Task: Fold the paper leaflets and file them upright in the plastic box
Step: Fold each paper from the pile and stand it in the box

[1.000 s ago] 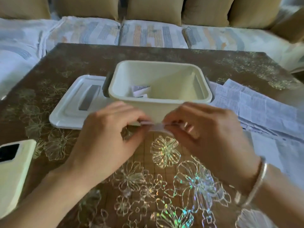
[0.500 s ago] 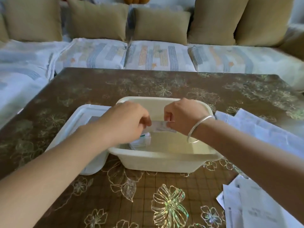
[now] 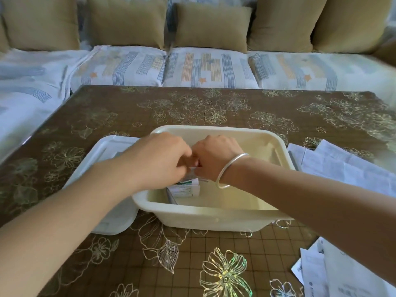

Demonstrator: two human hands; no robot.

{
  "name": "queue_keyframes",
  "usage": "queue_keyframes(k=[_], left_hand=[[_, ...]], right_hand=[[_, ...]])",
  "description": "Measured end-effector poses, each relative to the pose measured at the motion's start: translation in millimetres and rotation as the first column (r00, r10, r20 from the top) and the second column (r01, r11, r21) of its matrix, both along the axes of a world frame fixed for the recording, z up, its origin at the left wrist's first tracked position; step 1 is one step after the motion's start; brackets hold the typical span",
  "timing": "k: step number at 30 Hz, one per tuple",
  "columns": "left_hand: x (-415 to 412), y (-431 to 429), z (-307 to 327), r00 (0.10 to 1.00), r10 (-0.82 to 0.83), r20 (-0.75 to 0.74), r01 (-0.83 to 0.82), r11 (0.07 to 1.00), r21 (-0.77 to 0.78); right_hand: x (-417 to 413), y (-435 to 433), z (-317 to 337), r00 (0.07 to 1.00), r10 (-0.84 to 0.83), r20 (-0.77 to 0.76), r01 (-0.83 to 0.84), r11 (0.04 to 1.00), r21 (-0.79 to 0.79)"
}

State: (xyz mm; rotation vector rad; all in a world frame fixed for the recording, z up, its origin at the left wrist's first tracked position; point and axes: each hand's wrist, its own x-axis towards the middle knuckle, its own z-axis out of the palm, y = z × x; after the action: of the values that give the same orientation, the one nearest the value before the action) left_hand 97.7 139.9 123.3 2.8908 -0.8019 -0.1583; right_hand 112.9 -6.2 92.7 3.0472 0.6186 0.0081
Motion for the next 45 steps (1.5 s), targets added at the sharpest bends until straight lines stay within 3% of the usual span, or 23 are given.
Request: queue_keyframes(k=[4, 7, 16, 21, 24, 27, 30, 32, 35, 38, 41, 45], left_hand=[[1.4, 18.8, 15.8, 1.0, 0.015, 0.025, -0.006, 0.947, -0.321], [-0.8, 30.5, 17.6, 0.998, 0.037, 0.055, -0.01, 0.902, -0.432], [-10.9, 32.7, 15.5, 0.994, 0.057, 0.097, -0.003, 0.875, -0.484], [-17.2, 29.1, 17.8, 0.991, 0.069, 0.116, 0.0, 0.861, -0.509], [-26.7, 21.0, 17.7, 0.99, 0.08, 0.117, -0.004, 0.841, -0.541], [-41.9, 0.2, 13.7, 0.99, 0.067, 0.125, 0.018, 0.815, -0.579], [-60.0, -29.2, 4.4, 0.987, 0.05, 0.155, 0.054, 0.798, -0.6], [-74.7, -51.2, -0.2, 0.978, 0.027, 0.207, 0.106, 0.79, -0.604], [-98.2, -79.1, -4.2, 0.953, -0.015, 0.304, 0.201, 0.78, -0.592], [-115.8, -95.2, -11.2, 0.948, -0.003, 0.319, 0.199, 0.786, -0.585], [-131.1, -104.5, -19.7, 0.953, 0.034, 0.3, 0.156, 0.795, -0.586], [-143.8, -105.6, -26.0, 0.954, 0.059, 0.294, 0.128, 0.807, -0.576]], right_hand=[[5.1, 8.2, -4.5, 0.988, -0.02, -0.156, 0.039, 0.992, 0.117], [7.1, 9.7, -10.1, 0.975, -0.006, -0.22, 0.043, 0.986, 0.162], [-2.5, 0.8, 0.8, 0.961, 0.041, -0.274, 0.025, 0.972, 0.232], [-8.6, -8.7, 15.4, 0.991, -0.017, -0.132, 0.042, 0.982, 0.186], [-22.2, -23.2, 33.7, 0.997, -0.046, -0.067, 0.061, 0.968, 0.245], [-49.9, -52.9, 51.0, 0.992, -0.128, 0.009, 0.107, 0.866, 0.488], [-88.6, -92.1, 53.8, 0.955, -0.283, 0.094, 0.123, 0.66, 0.741], [-112.6, -125.6, 40.7, 0.894, -0.428, 0.132, 0.171, 0.599, 0.783], [-133.5, -188.2, -1.4, 0.791, -0.604, 0.097, 0.395, 0.625, 0.673], [-141.1, -237.3, -41.4, 0.744, -0.668, -0.025, 0.635, 0.694, 0.34], [-145.3, -253.4, -66.2, 0.77, -0.625, -0.129, 0.636, 0.767, 0.083], [-139.7, -251.7, -73.2, 0.819, -0.573, -0.008, 0.573, 0.819, 0.038]])
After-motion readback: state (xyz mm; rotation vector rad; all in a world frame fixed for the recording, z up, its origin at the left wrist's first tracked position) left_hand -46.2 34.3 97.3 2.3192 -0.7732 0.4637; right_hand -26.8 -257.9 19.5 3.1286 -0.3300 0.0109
